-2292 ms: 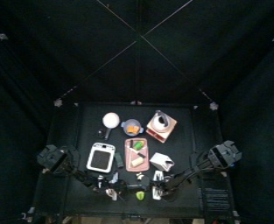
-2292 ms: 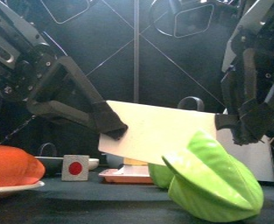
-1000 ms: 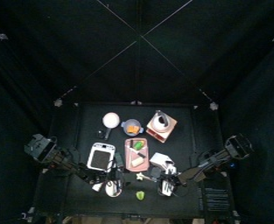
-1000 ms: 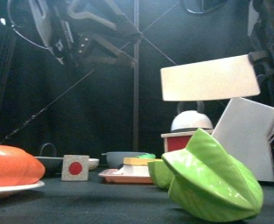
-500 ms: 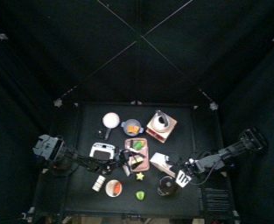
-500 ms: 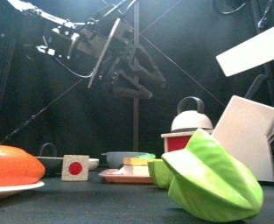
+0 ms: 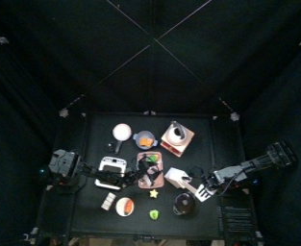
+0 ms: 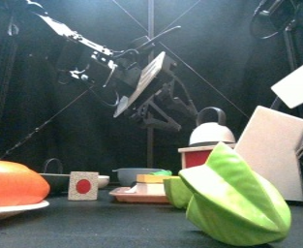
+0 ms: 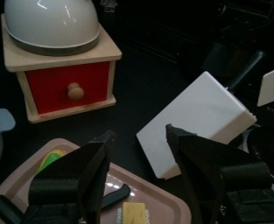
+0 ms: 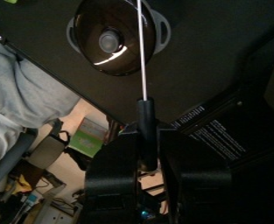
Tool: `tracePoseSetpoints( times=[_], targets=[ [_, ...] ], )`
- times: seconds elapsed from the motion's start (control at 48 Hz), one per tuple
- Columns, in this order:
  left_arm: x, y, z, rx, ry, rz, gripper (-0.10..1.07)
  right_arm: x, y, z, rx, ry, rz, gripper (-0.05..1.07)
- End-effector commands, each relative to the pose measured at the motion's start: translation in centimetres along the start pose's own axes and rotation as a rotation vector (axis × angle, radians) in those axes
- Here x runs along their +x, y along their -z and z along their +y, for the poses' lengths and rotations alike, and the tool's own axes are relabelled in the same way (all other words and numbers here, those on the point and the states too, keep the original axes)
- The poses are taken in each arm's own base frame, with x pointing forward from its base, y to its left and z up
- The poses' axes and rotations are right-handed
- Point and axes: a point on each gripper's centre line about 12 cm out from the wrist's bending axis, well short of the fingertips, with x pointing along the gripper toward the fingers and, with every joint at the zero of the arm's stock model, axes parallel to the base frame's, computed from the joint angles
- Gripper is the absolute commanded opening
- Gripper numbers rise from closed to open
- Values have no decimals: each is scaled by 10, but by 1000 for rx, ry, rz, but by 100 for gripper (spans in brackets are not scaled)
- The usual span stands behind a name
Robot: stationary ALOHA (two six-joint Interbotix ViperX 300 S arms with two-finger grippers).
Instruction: Put cleaver back in holder
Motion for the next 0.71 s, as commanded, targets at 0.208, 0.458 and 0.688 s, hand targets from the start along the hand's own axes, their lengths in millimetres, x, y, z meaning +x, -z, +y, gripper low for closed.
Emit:
tracePoseSetpoints(
  times=[0.208,0.458,0.688],
  targets=[
    [10,-10,-10,-24,12,-25,87,0,0,-1,-3,-20,-7,44],
    [16,-5,-16,-24,27,-3,87,3,0,-1,-1,-13,-4,44],
    [18,-4,-20,-27,38,6,87,7,-2,-2,0,1,-9,44]
  ],
)
